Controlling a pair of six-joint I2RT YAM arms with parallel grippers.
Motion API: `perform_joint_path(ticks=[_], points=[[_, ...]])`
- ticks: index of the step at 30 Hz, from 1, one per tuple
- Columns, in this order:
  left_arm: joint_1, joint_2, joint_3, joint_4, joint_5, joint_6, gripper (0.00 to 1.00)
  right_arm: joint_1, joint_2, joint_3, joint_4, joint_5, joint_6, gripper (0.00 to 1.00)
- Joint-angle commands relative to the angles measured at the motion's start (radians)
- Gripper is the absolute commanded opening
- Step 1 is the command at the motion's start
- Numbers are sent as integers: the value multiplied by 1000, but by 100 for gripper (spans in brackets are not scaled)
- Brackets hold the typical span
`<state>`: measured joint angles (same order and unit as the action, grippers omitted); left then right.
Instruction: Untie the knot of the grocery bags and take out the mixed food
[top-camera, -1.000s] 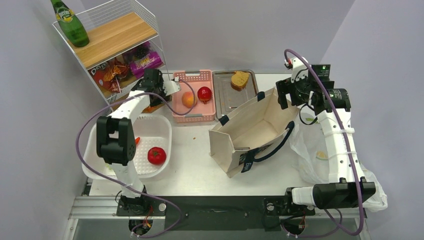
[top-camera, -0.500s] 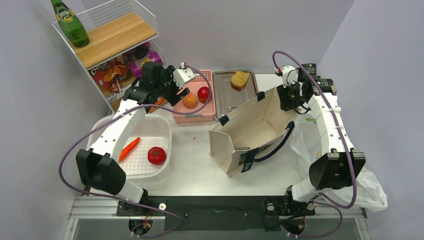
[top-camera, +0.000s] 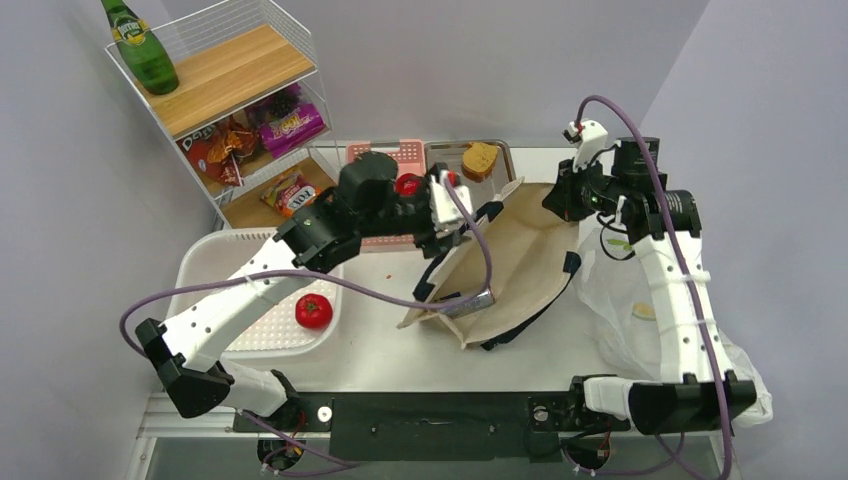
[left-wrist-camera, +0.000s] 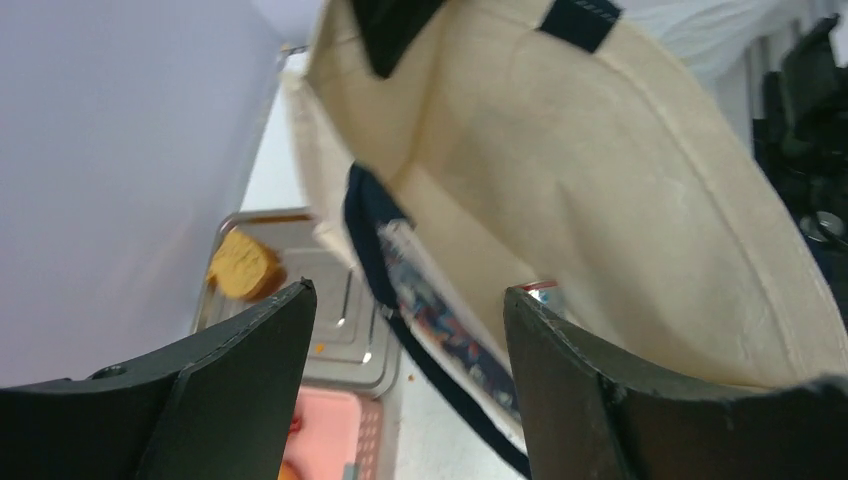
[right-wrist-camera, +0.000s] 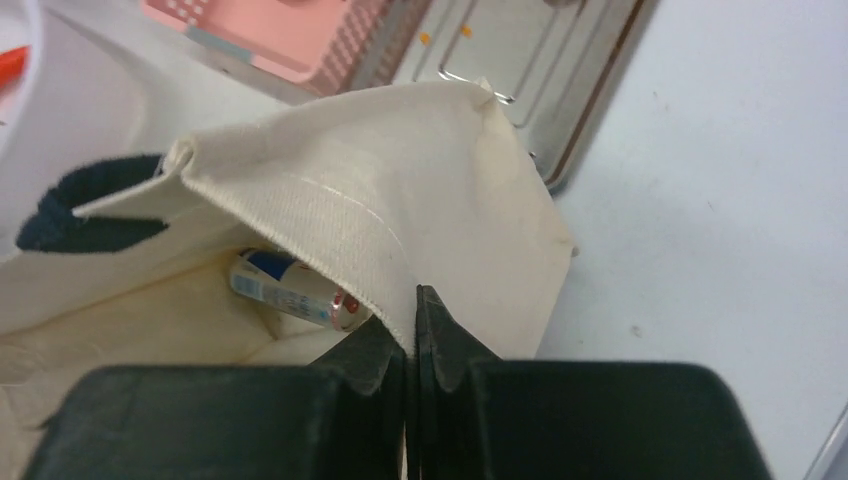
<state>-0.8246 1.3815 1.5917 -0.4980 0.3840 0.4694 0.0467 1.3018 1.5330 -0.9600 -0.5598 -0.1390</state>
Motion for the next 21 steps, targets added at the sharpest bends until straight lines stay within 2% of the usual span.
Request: perform_joint_path(ticks=[1, 8, 13, 15, 17, 20, 21], points=[[-139, 55, 0, 29, -104, 72, 67, 77, -126, -41, 182, -23, 137, 0], [-267, 123, -27, 37, -164, 112, 66, 169, -209, -97, 221, 148, 296, 0], [-294, 21, -170, 116, -153, 217, 61, 185, -248, -109, 239, 218, 344, 0], [-296, -15, -171, 166, -149, 206, 61, 187, -250, -116, 240, 274, 362, 0], [-296, -12, -86, 155, -151, 166, 61, 187, -249, -122, 238, 316, 377, 0], [-304, 40, 101, 44, -129, 147, 61, 188, -242, -123, 237, 354, 399, 0], [-337, 53, 133, 26, -147, 156, 61, 188, -240, -125, 239, 364, 406, 0]])
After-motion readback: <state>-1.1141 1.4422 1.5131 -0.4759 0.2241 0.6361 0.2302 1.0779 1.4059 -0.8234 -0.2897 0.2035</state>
